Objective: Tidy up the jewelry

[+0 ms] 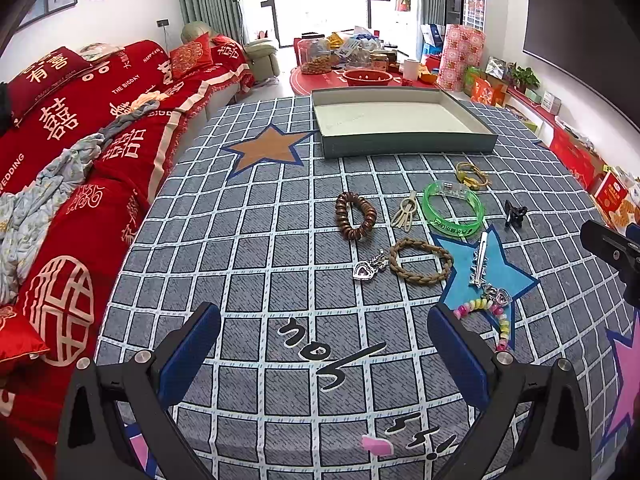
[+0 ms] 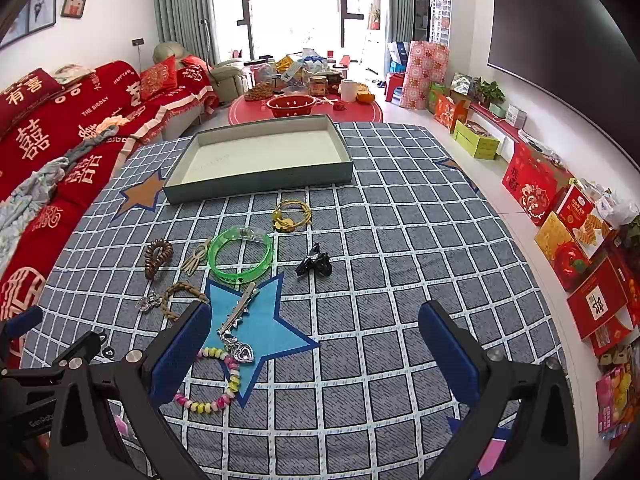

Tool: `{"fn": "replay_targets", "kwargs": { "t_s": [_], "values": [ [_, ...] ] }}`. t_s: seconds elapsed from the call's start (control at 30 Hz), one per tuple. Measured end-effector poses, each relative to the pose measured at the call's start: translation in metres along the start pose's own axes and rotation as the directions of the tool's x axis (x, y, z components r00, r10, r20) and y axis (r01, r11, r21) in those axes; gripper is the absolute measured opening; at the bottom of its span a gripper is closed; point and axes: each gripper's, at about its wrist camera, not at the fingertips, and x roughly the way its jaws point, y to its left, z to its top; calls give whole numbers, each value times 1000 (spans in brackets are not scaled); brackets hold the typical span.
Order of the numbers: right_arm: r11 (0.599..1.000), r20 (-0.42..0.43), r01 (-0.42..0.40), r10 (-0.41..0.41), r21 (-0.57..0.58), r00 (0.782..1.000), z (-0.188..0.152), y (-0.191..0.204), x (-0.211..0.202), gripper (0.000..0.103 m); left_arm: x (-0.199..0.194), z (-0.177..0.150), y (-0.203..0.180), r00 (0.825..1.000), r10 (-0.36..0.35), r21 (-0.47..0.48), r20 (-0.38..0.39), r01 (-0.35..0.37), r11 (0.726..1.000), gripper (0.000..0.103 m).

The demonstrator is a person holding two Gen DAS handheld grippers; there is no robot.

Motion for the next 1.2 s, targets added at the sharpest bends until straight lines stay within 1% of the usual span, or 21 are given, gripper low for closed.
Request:
{"fn": "replay_targets", "kwargs": {
  "t_s": [0.5,0.73,0.8,0.9,1.0,1.13,1.2],
  "values": [
    [1000,-14,-2,2,6,1000,0,0,3,103,3,0,1,1000,-4,1,-15,4,1000,103],
    [996,-101,-54,61,65,993,-6,-4,14,103,12,7,6,997,-46,-9,-67,46,999,103],
    [995,-118,-64,72,73,990,-8,-4,18,103,18,11,8,992,-75,-22,-98,73,997,103],
    [993,-158,-81,94,86,983,-6,-5,25,103,29,18,11,981,-112,-50,-158,105,993,103],
    [992,-218,-76,96,99,971,0,-7,35,103,42,29,14,973,-113,-58,-202,104,993,103],
    [991,-294,-70,101,115,950,14,-14,52,103,58,49,21,971,-104,-71,-214,91,993,103],
    [990,-330,-61,100,125,939,19,-17,62,103,69,60,25,966,-106,-82,-235,89,993,103]
  ]
}}
